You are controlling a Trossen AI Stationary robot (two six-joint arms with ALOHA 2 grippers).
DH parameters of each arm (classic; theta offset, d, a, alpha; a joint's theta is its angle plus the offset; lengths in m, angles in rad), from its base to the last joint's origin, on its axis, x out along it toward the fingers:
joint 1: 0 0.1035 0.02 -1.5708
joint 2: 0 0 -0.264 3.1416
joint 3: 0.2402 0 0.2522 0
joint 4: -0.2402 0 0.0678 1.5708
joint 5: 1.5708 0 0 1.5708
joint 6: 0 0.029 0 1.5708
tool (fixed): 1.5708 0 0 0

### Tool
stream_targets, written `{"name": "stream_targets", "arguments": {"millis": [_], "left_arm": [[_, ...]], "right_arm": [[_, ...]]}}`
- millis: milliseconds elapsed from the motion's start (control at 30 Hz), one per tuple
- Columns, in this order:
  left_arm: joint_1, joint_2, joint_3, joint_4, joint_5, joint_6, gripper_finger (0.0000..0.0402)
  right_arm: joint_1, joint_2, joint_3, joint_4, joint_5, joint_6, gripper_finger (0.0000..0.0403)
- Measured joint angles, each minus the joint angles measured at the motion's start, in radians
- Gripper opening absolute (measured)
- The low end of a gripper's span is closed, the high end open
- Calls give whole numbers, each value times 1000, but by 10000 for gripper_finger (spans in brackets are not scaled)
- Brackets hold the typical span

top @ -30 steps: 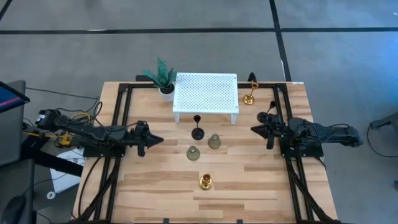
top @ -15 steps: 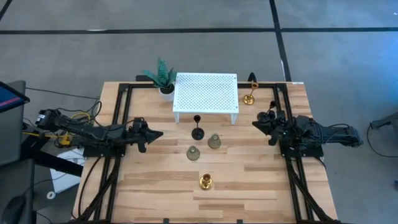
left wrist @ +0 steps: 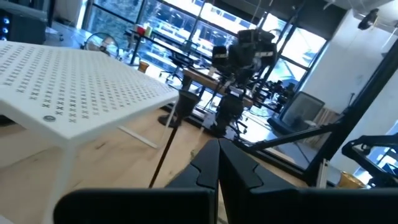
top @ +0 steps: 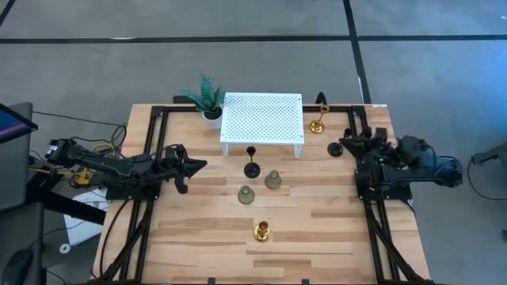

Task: Pick & Place candle stick holders
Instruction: Put the right black candle holder on the shelf

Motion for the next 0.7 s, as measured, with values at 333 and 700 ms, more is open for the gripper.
{"name": "stream_targets", "arguments": {"millis": [333, 700], "left_arm": [[0, 8, 0, -2, 0, 0, 4], [0, 7, 0, -2, 0, 0, 5]], "right_arm": [[0, 207, 225, -286, 94, 10, 0], [0, 396, 403, -422, 107, 33, 0]]}}
